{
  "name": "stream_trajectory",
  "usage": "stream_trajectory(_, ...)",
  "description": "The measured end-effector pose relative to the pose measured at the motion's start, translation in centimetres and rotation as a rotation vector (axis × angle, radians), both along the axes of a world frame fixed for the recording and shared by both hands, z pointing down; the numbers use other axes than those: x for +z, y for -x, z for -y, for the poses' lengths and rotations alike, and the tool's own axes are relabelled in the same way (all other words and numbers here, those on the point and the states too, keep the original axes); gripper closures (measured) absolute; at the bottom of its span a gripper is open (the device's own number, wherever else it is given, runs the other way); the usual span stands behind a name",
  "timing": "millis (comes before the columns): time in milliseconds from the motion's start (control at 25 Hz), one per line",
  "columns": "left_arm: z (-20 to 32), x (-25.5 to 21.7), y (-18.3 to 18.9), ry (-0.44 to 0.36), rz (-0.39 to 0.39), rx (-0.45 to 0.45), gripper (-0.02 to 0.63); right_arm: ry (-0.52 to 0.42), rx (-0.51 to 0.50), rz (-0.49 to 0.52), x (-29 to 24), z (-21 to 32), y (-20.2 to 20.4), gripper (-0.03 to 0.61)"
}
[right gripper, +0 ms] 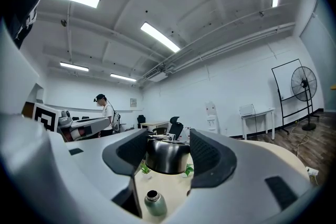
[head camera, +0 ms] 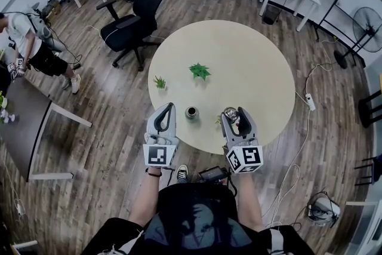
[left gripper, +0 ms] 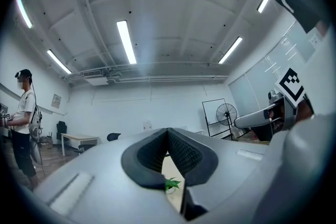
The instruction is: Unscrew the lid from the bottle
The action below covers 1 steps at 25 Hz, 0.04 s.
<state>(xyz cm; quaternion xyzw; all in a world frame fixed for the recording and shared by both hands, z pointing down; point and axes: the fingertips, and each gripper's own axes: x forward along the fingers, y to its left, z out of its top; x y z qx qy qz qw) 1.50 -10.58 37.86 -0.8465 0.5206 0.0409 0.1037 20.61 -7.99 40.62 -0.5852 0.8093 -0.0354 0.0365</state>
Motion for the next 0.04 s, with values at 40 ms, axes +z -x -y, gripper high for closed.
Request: stream_trajectory(40, -0.07, -0.13, -0.11, -0.007, -0.010, 0.004, 0.614, -0.001, 0.000, 0.002, -0.08, -0.05, -0.05, 0.325)
